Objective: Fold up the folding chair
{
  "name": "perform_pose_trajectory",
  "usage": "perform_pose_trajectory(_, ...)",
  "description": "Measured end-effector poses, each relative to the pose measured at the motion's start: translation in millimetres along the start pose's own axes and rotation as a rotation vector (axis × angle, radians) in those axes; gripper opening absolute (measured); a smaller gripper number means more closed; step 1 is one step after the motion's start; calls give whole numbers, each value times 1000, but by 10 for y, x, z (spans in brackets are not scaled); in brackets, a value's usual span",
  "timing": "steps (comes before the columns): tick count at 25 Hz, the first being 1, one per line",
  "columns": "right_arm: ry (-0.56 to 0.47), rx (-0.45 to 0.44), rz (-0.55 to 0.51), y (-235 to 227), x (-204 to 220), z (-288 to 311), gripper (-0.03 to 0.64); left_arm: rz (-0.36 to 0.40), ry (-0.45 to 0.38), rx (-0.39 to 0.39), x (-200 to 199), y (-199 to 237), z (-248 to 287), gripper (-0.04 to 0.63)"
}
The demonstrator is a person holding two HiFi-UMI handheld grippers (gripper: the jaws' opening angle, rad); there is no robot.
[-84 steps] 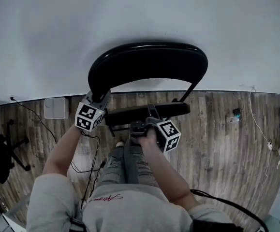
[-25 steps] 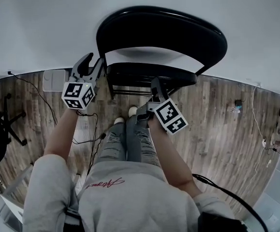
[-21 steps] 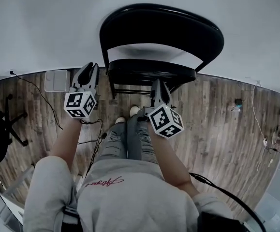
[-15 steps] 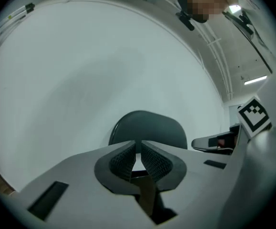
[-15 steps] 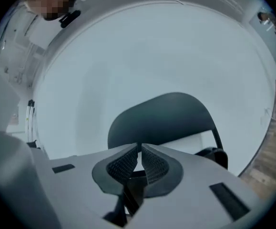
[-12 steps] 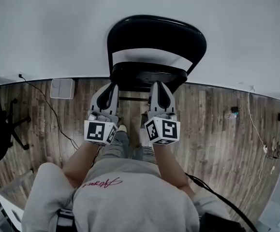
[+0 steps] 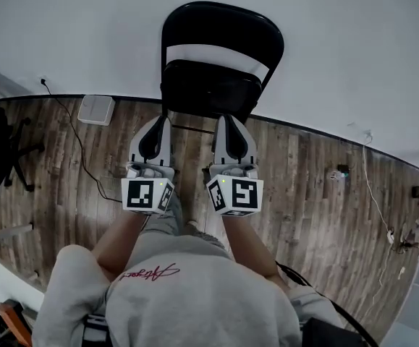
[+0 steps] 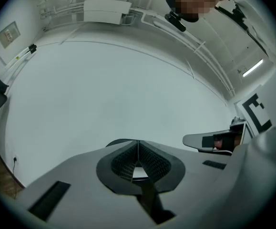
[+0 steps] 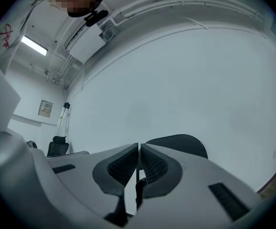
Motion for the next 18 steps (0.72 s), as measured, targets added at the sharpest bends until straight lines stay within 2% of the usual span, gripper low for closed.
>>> perform_pose_trajectory(3,0,-42,-12,79,-112,-388,28,15,-13,20,-164,-265,-371,25)
perform_pose_trajectory(6,5,-63,-15,152,-187,-647,28,-24,-20,18,-280,-410,-644,25)
perform_pose_trajectory(9,-17,-58,-16,269,-306,-827,28,-56,-20,22,-374,-448,-839,25)
perform_pose_trajectory(18,-44,-4,-48,622,-464,-1060,20,-46,16,146,-555,-473,-1192,25)
Point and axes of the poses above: the fingertips, and each gripper's own axes: z forward along the fingers, y to its left, x out of its underside, the point moved 9 cm from there along -z, backward along the fingers, and after that the axes turned 4 degrees about y, right-handed, at the moved point
